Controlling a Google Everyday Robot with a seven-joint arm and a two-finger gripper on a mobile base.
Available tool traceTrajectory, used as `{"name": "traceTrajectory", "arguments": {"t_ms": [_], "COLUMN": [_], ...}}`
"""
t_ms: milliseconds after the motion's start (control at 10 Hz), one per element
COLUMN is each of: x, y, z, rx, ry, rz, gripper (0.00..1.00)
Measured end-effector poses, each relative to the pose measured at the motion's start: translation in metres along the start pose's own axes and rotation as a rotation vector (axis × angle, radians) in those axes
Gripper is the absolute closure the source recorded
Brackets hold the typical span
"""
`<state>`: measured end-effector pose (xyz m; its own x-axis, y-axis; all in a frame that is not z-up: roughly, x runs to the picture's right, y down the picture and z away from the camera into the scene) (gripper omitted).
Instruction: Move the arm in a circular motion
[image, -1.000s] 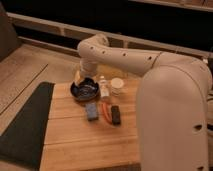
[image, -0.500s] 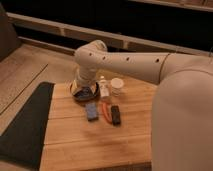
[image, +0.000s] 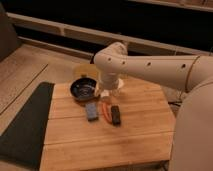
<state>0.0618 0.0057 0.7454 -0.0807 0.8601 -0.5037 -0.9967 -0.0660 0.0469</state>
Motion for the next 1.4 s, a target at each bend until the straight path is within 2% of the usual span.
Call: {"name": "traceTrajectory", "arguments": {"t_ms": [200, 300, 400, 500, 700, 900, 1100, 1200, 1400], "x": [-0.045, -0.069, -0.087, -0.101, -0.11, -0.101, -0.08, -0.068, -0.027], "y": [-0.025, -0.027, -0.019, -0.001, 0.045, 0.1, 0.145, 0.159, 0.184], "z": [0.002, 0.002, 0.005, 0.008, 0.015, 0.019, 0.019, 0.018, 0.013], "rx": [0.035, 0.038, 0.031, 0.017, -0.019, -0.076, -0.126, -0.143, -0.179], "ry": [-0.053, -0.077, -0.087, -0.085, -0.068, -0.04, -0.023, -0.019, -0.006], "rz": [0.037, 0.034, 0.018, -0.017, -0.107, -0.217, -0.314, -0.343, -0.381], "gripper": [0.35, 0.35, 0.35, 0.35, 0.35, 0.35, 0.35, 0.35, 0.35]}}
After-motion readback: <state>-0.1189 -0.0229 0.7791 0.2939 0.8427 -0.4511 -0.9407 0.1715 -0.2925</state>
